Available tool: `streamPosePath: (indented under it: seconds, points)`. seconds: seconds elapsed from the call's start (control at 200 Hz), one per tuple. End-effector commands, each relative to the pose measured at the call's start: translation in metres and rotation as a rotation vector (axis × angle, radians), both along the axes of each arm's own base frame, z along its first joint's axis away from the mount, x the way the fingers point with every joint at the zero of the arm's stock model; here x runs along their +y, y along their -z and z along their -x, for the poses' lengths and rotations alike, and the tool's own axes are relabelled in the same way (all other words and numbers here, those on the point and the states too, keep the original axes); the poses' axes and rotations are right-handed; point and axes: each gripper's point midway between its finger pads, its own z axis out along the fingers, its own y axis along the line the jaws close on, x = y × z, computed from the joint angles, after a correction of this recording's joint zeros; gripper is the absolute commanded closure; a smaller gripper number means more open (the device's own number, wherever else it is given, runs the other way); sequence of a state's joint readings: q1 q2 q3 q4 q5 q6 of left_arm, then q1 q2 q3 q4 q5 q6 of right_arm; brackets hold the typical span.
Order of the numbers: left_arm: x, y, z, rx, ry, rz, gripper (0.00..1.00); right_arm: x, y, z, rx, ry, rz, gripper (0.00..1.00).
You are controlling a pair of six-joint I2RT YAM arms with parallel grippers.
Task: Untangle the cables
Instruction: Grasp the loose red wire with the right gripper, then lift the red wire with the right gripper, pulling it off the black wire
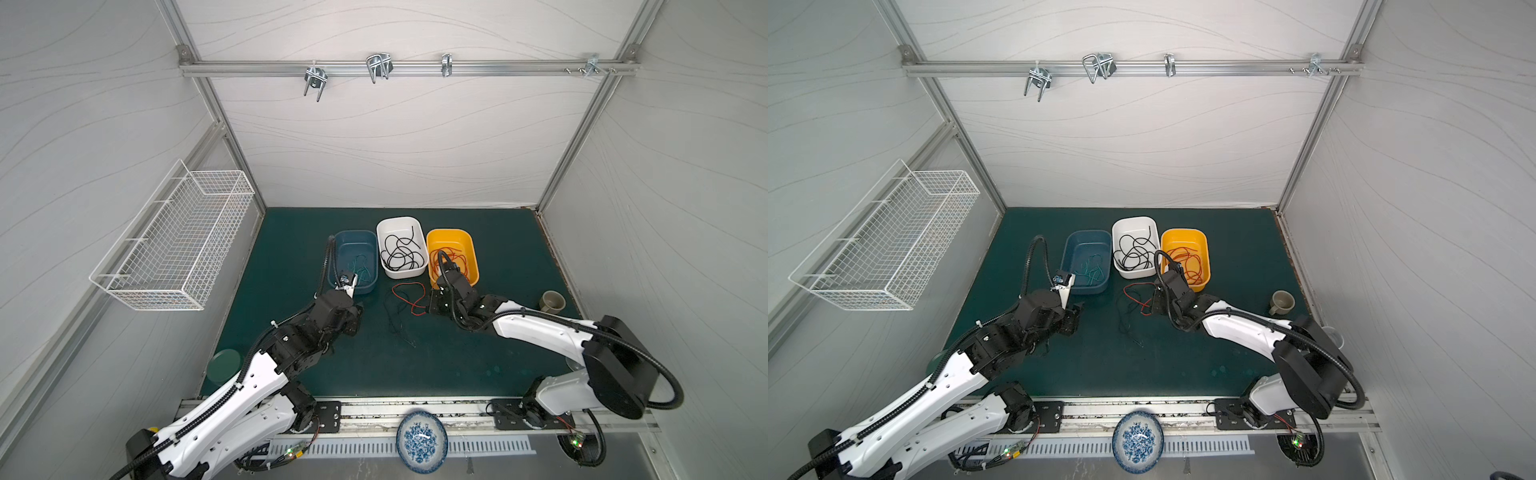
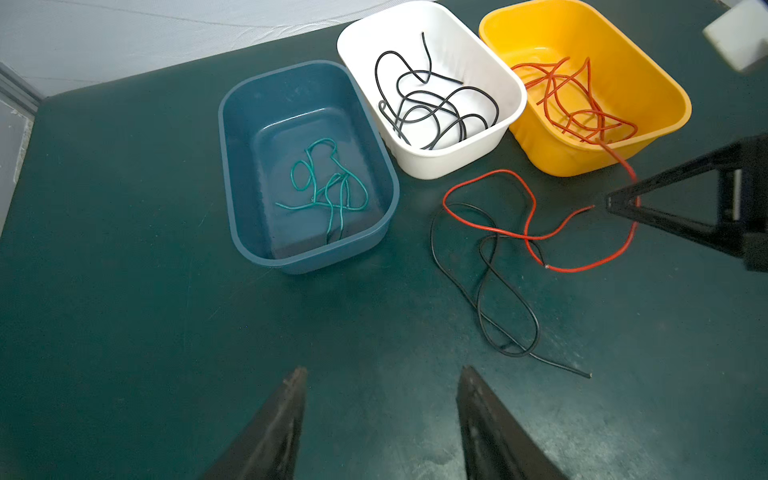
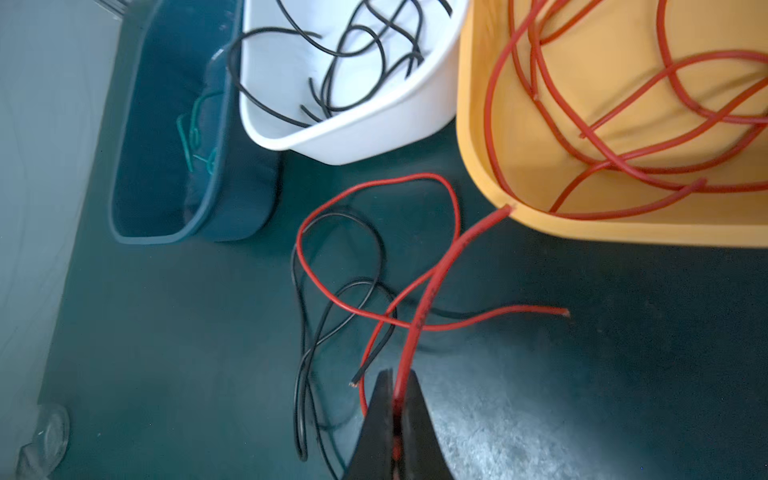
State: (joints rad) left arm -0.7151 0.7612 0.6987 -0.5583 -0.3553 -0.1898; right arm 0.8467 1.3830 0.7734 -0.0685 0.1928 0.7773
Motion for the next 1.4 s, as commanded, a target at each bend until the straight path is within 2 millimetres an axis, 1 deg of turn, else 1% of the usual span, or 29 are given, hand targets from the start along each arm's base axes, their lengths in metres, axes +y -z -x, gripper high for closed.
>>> streamPosePath:
  seconds: [0.0, 0.085, 0.365, 0.485, 0.64, 1.03, 1.25, 1.39]
  points:
    - [-0.003, -0.007, -0.003, -0.025, 0.006, 0.018, 0.4, -0.005, -0.018, 0.007, -0.039, -0.021, 0.013, 1.0]
    - [-0.003, -0.007, -0.004, -0.024, 0.004, 0.017, 0.4, -0.003, -0.034, 0.012, -0.062, -0.045, -0.012, 1.0]
    - [-0.003, -0.006, -0.004, -0.02, 0.005, 0.013, 0.4, 0.02, -0.086, 0.031, -0.09, -0.191, -0.129, 1.0]
    - [-0.003, -0.005, -0.004, -0.018, 0.005, 0.012, 0.4, 0.027, -0.108, 0.036, -0.108, -0.241, -0.159, 1.0]
    - [-0.003, -0.005, -0.004, -0.017, 0.004, 0.012, 0.4, 0.028, -0.135, 0.034, -0.177, -0.268, -0.169, 1.0]
    - [-0.004, -0.003, -0.003, -0.011, 0.007, 0.01, 0.4, 0.036, -0.187, 0.031, -0.294, -0.346, -0.185, 1.0]
    - [-0.003, -0.004, -0.003, -0.013, 0.006, 0.012, 0.4, 0.035, -0.227, 0.033, -0.363, -0.377, -0.219, 1.0]
    - [-0.003, -0.004, -0.003, -0.015, 0.006, 0.012, 0.4, 0.031, -0.256, 0.036, -0.415, -0.387, -0.233, 1.0]
